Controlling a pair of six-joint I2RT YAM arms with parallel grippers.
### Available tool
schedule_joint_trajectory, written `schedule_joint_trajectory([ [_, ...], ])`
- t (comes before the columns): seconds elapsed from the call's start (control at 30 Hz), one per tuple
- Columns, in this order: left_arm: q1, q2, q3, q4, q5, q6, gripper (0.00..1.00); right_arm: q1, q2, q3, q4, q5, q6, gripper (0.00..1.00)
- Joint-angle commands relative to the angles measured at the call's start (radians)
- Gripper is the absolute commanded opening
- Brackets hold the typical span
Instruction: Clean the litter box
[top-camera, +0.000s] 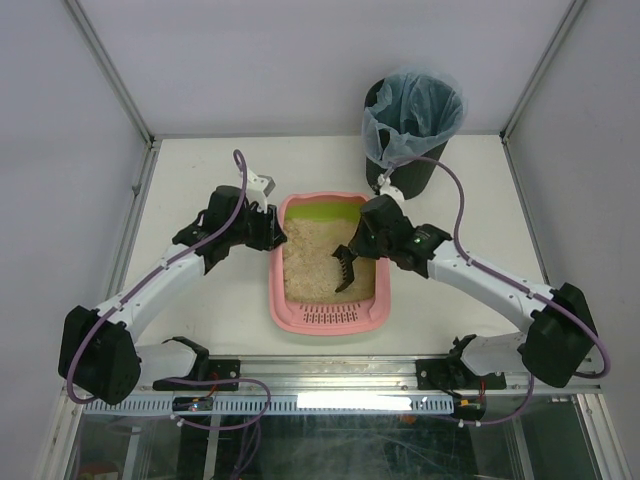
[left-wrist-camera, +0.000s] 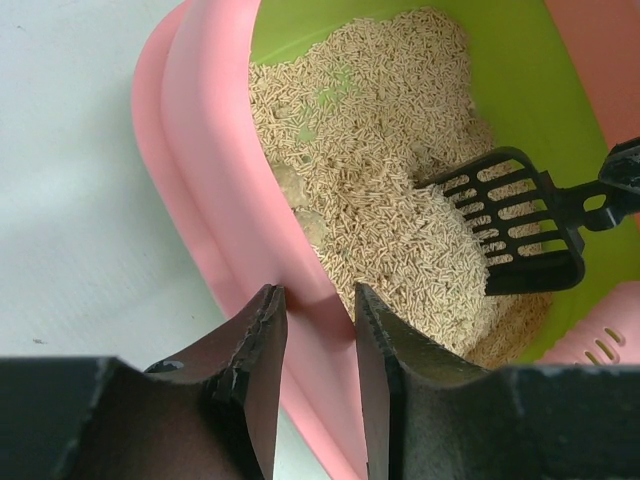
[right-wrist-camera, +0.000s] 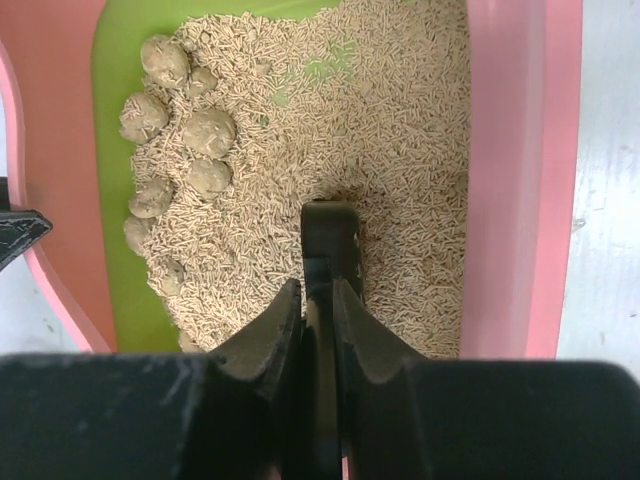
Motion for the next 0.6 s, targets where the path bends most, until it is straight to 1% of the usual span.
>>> schedule_joint_trajectory([
  [0.0,-0.006,0.032,0.022,0.016,0.095,0.023,0.22,0.011,-0.05,-0.1,0.204,-0.163,0.201,0.0],
  [0.13,-0.007,0.042,0.023,0.016,0.11,0.024,0.17,0.013,-0.059,-0.193,0.301,-0.178,0.284,0.0],
  [0.27,-0.008,0.049,0.026,0.013,0.122,0.024,0.13,0.015,-0.029,-0.276,0.45,-0.219,0.345,0.0],
  [0.33,-0.008,0.049,0.025,0.013,0.123,0.024,0.11,0.017,0.0,-0.296,0.508,-0.233,0.36,0.0],
  [0.43,-0.009,0.049,0.025,0.012,0.125,0.026,0.1,0.018,0.037,-0.297,0.552,-0.245,0.36,0.0],
  [0.57,-0.009,0.051,0.027,0.013,0.128,0.026,0.09,0.016,0.054,-0.3,0.623,-0.247,0.373,0.0],
])
